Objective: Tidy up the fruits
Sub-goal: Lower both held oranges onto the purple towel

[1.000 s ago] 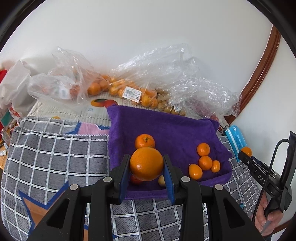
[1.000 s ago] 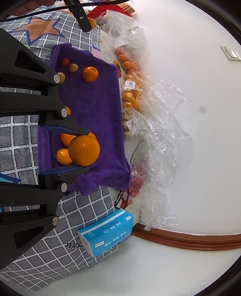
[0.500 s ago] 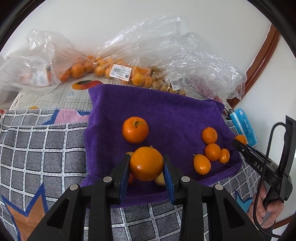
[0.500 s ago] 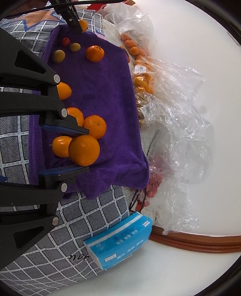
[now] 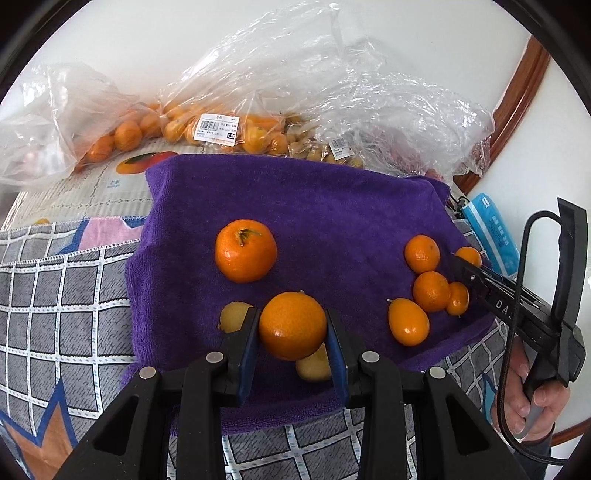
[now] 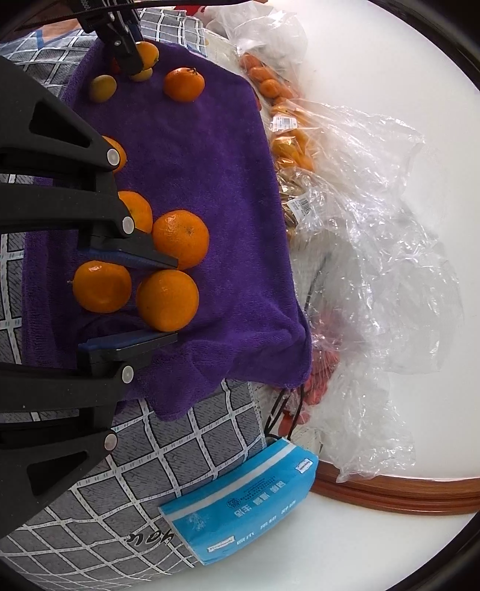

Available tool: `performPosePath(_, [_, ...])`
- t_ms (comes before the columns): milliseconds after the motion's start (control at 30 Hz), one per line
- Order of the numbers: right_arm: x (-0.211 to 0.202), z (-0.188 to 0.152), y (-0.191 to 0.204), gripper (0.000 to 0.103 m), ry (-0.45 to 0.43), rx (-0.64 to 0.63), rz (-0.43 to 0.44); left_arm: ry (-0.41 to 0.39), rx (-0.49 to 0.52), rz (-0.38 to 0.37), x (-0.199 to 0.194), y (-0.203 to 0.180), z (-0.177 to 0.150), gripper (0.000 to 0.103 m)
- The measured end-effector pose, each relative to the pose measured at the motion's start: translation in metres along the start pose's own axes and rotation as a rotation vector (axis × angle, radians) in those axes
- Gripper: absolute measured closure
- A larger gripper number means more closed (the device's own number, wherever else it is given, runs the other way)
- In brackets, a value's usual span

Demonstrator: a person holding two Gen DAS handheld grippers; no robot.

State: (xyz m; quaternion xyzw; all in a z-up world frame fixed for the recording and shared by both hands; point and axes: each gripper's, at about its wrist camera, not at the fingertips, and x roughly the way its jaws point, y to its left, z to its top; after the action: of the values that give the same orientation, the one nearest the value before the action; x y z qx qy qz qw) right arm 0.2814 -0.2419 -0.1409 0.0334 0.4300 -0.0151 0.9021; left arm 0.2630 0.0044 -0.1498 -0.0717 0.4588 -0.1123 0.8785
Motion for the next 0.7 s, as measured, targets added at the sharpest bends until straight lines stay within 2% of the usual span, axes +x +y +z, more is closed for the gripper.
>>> performPosePath(333, [0.013,-0.005,0.007,0.071,0.031,-0.021,-0.015,0.023,0.021,-0.021,0.011,-0.007,0.005,0.071])
performPosePath(700, [0.018,-0.006,0.006,0.071,0.031,-0.025,-0.022,0.047,-0.002,-0.031,0.019,-0.002,0.004,0.071])
